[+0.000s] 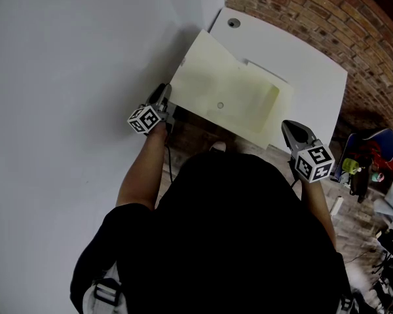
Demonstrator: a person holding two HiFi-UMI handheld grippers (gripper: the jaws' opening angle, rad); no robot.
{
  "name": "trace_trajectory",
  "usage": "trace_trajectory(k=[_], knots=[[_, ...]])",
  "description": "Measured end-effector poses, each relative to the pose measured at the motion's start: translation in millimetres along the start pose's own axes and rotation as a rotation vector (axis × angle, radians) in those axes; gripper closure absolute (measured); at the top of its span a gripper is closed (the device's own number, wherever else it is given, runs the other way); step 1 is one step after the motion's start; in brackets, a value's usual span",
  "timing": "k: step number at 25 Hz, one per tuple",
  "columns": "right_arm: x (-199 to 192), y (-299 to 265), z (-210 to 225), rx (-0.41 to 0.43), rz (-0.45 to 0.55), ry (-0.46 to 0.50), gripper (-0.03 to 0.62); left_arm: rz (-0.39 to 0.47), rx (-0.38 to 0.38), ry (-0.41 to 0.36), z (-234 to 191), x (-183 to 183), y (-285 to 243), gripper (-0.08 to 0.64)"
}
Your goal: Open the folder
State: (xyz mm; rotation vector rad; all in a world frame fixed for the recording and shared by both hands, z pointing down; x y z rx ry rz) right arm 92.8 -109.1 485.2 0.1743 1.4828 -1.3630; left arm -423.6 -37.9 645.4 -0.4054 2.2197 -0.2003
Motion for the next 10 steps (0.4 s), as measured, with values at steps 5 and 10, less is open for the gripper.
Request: trace_trajectory(k=[5, 10], knots=[[-2.1, 3.7, -1.1, -0.007, 0.006, -0.002, 0.591, 0.006, -0.034, -0.035, 10.3, 8.5, -0.4, 0.433], [-3.2, 7.7, -1.4, -0.022, 0.021, -0.003, 0.591, 0.008, -0.054, -0.055, 16.5, 13.0, -0.9, 0.433]])
Point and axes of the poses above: the fingertips, and each gripper's own axes: y backward along the fingers, z to its right, x out of its top, the point moved 10 cm from there along y, backward along the fingers, and after that the axes turned 9 degrees about -z, right-handed, at the moved point
